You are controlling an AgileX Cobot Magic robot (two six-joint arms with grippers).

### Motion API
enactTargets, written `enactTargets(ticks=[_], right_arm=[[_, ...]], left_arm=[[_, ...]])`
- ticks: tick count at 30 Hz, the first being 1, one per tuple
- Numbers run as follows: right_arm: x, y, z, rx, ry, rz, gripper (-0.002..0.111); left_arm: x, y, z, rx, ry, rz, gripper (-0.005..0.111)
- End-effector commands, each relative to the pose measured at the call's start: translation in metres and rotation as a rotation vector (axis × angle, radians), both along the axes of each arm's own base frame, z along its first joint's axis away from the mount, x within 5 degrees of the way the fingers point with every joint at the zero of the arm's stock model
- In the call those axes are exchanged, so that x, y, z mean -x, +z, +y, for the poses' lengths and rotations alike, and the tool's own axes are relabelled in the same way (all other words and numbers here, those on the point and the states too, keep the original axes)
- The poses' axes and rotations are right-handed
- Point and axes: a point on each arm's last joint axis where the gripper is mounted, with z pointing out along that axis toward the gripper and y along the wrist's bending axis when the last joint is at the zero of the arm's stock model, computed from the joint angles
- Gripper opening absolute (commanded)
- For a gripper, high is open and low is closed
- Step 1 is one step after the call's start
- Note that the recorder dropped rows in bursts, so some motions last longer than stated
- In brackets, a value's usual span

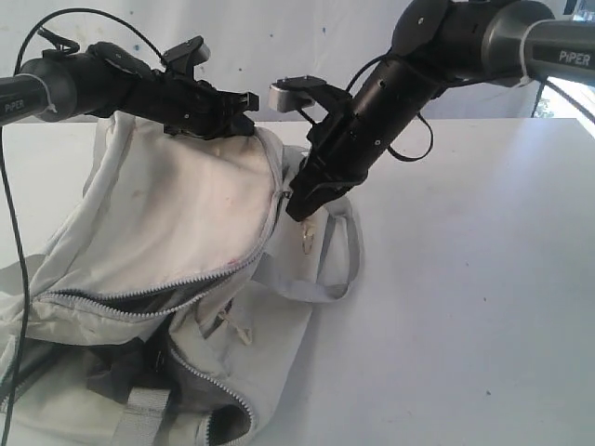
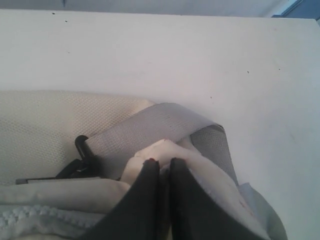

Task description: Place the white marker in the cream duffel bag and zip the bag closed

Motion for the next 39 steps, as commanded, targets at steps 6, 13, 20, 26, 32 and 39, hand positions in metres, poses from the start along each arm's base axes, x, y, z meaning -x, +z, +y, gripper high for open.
enactTargets(ticks=[6,13,20,26,32,39], right_arm=[[0.041,0.027,0.012,0.015,0.072,0.013,0.000],[0.072,0.025,0.011,0.039,0.071,0.030,0.000],[0.104,0.029,0.017,0.025,0.078,0.025,0.000],[0.128,0.025,0.037,-0.002,0.124,0.047,0.000],[0.151,0.030,0.056,-0.013,0.201,0.040,0.000],[0.164,0.036,0.074,-0.092,0.199,0.038,0.000]], left_arm=[[-0.006,0.010,0.012,-0.012,0.050,-0.050,0.000],[-0.006,0.010,0.011,-0.014,0.046,-0.047,0.000],[-0.006,0.009,0.012,-0.020,0.044,-0.049,0.000],[-0.006,0.009,0.012,-0.029,0.042,-0.052,0.000],[-0.006,0.007,0.014,-0.066,0.030,-0.061,0.000],[-0.006,0.007,0.014,-0.068,0.032,-0.064,0.000]])
